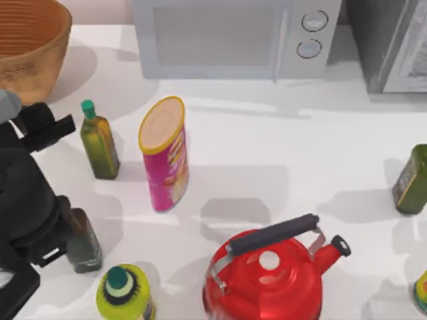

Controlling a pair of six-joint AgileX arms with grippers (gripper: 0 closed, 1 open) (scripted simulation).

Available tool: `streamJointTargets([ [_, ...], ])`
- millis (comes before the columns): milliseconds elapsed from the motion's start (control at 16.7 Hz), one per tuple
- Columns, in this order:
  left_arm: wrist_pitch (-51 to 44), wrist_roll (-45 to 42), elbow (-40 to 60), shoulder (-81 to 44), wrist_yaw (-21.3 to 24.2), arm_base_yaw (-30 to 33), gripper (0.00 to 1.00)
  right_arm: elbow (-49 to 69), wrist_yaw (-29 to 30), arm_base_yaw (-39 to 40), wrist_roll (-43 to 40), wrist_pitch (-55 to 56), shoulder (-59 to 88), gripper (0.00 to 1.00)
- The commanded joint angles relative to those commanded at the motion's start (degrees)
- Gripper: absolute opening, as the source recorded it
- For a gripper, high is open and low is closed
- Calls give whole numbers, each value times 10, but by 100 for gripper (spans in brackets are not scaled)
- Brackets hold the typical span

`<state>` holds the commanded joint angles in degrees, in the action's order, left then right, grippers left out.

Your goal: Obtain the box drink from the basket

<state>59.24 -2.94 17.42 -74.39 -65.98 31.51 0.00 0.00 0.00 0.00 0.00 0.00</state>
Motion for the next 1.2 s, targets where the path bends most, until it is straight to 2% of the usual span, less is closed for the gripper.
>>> streamJointTargets([
  [600,192,8,-3,-193,94,-89,0,0,0,0,0,0,0,100],
  [900,203,8,-4,-203,100,-94,0,0,0,0,0,0,0,100],
  [1200,203,8,-4,-203,100,-94,38,0,0,0,0,0,0,100],
])
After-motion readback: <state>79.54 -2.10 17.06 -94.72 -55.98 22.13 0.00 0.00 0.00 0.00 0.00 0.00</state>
